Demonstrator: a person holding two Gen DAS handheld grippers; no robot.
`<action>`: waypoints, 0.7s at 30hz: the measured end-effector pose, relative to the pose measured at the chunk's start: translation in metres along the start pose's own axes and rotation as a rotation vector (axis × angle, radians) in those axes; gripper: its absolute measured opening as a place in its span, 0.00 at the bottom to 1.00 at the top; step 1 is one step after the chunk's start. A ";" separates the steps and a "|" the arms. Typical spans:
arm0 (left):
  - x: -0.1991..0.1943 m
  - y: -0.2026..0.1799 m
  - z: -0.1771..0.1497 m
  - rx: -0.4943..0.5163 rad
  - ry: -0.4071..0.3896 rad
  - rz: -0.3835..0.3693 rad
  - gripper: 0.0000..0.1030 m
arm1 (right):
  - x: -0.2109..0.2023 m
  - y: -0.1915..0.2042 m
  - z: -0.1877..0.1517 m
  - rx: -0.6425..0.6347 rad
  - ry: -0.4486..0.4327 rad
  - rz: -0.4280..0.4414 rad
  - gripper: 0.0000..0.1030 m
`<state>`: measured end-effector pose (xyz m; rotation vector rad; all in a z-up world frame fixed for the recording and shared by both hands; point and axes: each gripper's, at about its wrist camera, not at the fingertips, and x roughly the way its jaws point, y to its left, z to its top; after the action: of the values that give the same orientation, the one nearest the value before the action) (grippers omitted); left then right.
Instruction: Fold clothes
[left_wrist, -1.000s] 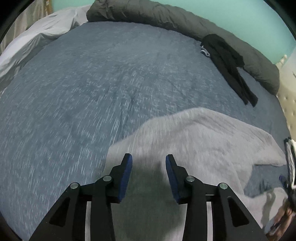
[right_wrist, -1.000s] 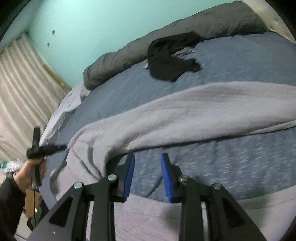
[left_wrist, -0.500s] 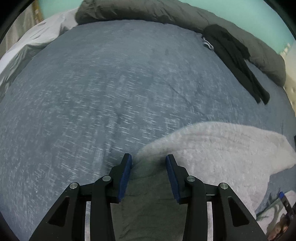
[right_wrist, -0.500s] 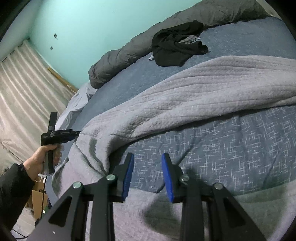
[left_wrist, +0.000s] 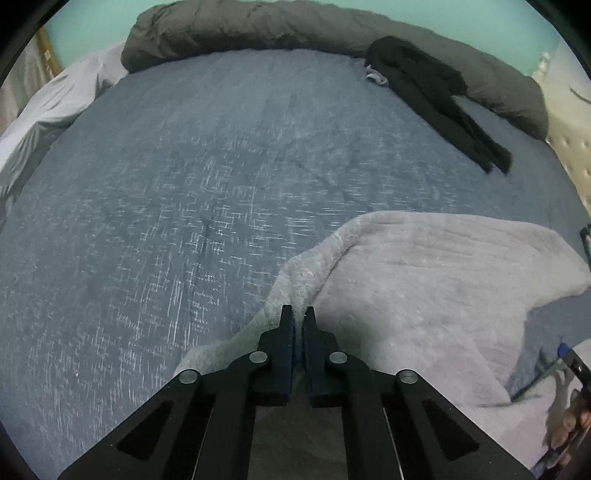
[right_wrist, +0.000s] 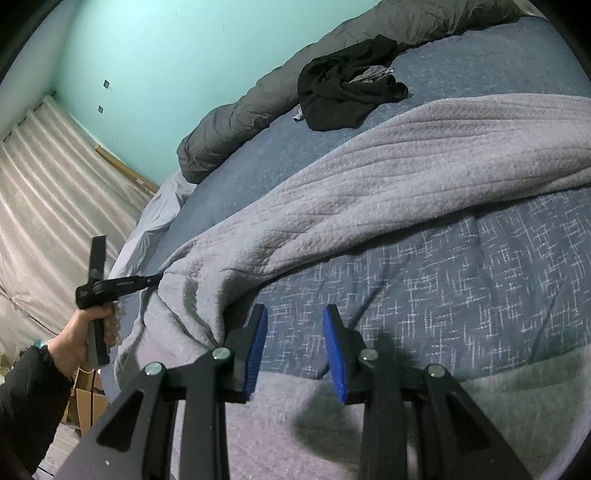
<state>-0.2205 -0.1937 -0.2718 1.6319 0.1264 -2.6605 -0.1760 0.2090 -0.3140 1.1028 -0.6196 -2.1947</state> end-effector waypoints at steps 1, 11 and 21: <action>-0.003 -0.006 -0.005 0.016 0.000 -0.011 0.04 | -0.001 0.000 0.000 0.001 -0.002 0.002 0.30; -0.027 -0.060 -0.054 0.159 0.003 -0.126 0.04 | -0.004 -0.001 0.001 0.023 -0.015 0.006 0.30; -0.045 -0.018 -0.041 -0.043 -0.066 -0.206 0.21 | -0.008 -0.001 0.004 0.027 -0.026 0.008 0.31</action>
<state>-0.1651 -0.1733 -0.2495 1.5977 0.3675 -2.8335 -0.1757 0.2156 -0.3086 1.0849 -0.6652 -2.2034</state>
